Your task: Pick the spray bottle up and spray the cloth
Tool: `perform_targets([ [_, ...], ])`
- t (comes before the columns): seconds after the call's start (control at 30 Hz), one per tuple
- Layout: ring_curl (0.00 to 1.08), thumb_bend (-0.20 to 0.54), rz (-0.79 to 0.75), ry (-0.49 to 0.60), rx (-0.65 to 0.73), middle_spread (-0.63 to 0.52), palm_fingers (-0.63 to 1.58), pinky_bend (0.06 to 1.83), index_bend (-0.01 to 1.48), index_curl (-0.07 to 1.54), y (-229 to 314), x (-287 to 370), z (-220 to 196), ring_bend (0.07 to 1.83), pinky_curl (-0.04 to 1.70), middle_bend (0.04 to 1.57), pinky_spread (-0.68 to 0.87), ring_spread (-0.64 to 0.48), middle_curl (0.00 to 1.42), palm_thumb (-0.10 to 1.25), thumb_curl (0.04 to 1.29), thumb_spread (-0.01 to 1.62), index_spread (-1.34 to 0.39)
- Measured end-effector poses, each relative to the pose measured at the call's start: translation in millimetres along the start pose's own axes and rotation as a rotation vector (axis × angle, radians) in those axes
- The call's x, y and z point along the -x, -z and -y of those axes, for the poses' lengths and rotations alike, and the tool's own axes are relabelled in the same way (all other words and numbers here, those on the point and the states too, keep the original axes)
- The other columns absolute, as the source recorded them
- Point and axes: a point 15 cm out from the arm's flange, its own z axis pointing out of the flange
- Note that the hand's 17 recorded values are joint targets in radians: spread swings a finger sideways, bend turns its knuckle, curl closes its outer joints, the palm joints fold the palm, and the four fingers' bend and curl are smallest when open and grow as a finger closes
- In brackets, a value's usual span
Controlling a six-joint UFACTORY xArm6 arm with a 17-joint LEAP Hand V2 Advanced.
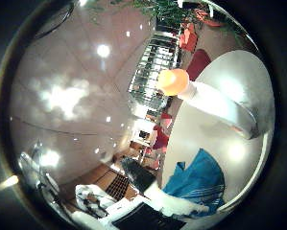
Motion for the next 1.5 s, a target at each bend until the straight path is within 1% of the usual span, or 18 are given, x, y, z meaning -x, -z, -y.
perform_targets([
  [0.27,0.27,-0.031,0.013,-0.045,-0.003,0.16,0.12,0.57,0.15,0.27,-7,-15,-1,0.54,0.25,0.33,0.42,0.2,0.37,0.32,0.29,0.92,-0.1],
  [0.57,0.27,-0.03,-0.021,-0.037,0.005,0.17,0.12,0.56,0.15,0.27,-17,-24,0,0.54,0.26,0.33,0.42,0.2,0.37,0.32,0.29,0.93,-0.09],
  [0.93,0.27,-0.029,-0.025,-0.021,0.018,0.18,0.14,0.54,0.16,0.28,-46,-18,10,0.53,0.26,0.31,0.42,0.2,0.36,0.34,0.29,0.94,-0.08],
  [1.17,0.27,-0.024,-0.043,-0.003,0.049,0.17,0.2,0.48,0.17,0.3,-69,-17,8,0.53,0.25,0.34,0.42,0.19,0.37,0.36,0.29,0.95,-0.08],
  [1.23,0.27,-0.017,-0.046,0.003,0.055,0.16,0.27,0.47,0.17,0.31,-77,-16,8,0.54,0.24,0.35,0.41,0.18,0.37,0.4,0.3,0.98,-0.08],
  [1.33,0.27,0.003,-0.028,0.014,0.075,0.1,0.4,0.49,0.17,0.31,-91,-6,3,0.6,0.24,0.37,0.36,0.13,0.38,0.53,0.32,1.03,-0.11],
  [1.37,0.28,0.0,-0.022,0.017,0.083,0.09,0.41,0.5,0.17,0.32,-97,-3,1,0.62,0.24,0.37,0.35,0.12,0.38,0.55,0.32,1.04,-0.12],
  [1.4,0.29,0.0,-0.018,0.02,0.091,0.07,0.46,0.52,0.17,0.32,-102,0,-1,0.66,0.24,0.38,0.3,0.09,0.39,0.61,0.34,1.04,-0.13],
  [1.47,0.3,-0.006,-0.011,0.025,0.094,0.04,0.52,0.54,0.17,0.32,-110,6,-3,0.71,0.23,0.42,0.25,0.04,0.4,0.67,0.36,1.05,-0.15],
  [1.5,0.31,0.001,-0.005,0.027,0.098,0.01,0.6,0.55,0.18,0.32,-115,9,-4,0.76,0.22,0.46,0.21,0.01,0.41,0.73,0.38,1.04,-0.17],
])
